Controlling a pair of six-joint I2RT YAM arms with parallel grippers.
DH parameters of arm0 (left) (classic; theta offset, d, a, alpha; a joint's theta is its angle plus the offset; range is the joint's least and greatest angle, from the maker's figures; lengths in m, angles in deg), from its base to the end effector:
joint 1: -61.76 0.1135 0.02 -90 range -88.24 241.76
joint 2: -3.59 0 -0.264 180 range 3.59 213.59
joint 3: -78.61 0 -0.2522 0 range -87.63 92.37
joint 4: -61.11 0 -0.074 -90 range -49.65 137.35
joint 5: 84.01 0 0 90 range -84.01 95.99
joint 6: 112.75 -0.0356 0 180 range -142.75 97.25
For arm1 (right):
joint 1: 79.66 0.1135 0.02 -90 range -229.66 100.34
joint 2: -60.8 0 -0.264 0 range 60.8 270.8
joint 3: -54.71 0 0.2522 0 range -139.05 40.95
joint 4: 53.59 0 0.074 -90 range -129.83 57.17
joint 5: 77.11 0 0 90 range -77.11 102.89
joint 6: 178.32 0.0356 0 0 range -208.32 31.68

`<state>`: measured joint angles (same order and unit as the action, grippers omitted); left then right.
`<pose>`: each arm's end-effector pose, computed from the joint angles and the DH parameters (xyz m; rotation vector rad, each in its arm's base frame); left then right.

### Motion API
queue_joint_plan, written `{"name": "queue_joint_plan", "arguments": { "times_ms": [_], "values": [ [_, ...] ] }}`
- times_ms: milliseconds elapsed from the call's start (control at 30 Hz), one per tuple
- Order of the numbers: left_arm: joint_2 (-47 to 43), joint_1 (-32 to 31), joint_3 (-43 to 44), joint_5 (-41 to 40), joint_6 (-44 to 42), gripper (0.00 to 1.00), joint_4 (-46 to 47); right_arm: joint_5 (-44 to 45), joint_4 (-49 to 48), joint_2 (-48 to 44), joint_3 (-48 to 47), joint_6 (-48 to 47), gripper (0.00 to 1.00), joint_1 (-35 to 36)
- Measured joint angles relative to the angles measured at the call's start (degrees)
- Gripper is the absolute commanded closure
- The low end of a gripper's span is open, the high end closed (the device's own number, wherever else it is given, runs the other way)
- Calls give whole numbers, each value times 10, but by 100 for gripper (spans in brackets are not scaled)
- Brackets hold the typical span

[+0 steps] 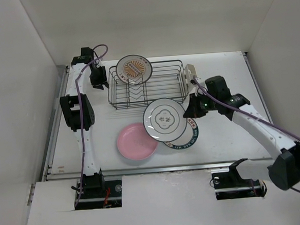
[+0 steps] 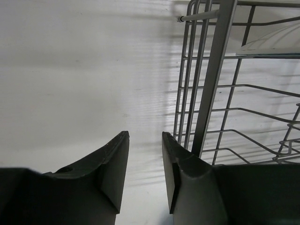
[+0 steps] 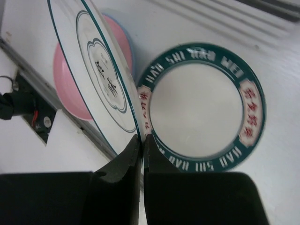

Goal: Unload the plates from the dish rack

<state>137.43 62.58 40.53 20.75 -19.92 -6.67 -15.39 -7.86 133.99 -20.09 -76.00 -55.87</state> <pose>0.5073 -0.0018 0.2458 0.0083 2.5985 -0.3486 0.2415 0.1249 0.3000 -0.4909 2.3455 0.8833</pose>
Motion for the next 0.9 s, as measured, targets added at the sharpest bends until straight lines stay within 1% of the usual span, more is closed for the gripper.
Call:
{"name": "queue_joint_plan", "arguments": {
  "times_ms": [100,167,333,467,500,567,600,633,667,700,733,800,833,900],
  "values": [
    [0,0,0,-10,0,65,0,38,24,-48,27,18,100,-21],
    [-2,0,0,-21,0,63,0,62,27,-51,29,26,100,-32],
    [-15,-1,0,-45,5,55,-1,102,30,8,56,40,100,-52],
    [-40,-1,0,-52,8,47,-2,122,52,44,73,63,100,-61],
    [-46,-1,0,-52,9,43,-2,126,55,44,74,68,100,-62],
    [-60,-2,0,-49,9,37,-3,135,54,44,74,75,89,-62],
    [-66,-2,0,-43,10,35,-3,140,54,44,74,78,72,-63],
    [-72,-3,0,-35,10,34,-3,145,55,45,74,82,60,-63],
    [-77,-3,0,-24,10,34,-3,157,56,48,74,81,40,-63],
    [-81,-4,0,-15,10,34,-3,162,57,50,74,85,40,-63],
    [-84,-5,0,-6,10,34,-3,165,60,57,74,83,31,-63],
    [-86,-7,-3,8,10,34,-3,174,67,68,73,85,25,-63],
    [-85,-8,-4,13,10,34,-4,177,71,71,73,85,20,-63],
    [-85,-10,-11,17,8,35,-5,184,81,75,70,85,16,-63]
  ]
}}
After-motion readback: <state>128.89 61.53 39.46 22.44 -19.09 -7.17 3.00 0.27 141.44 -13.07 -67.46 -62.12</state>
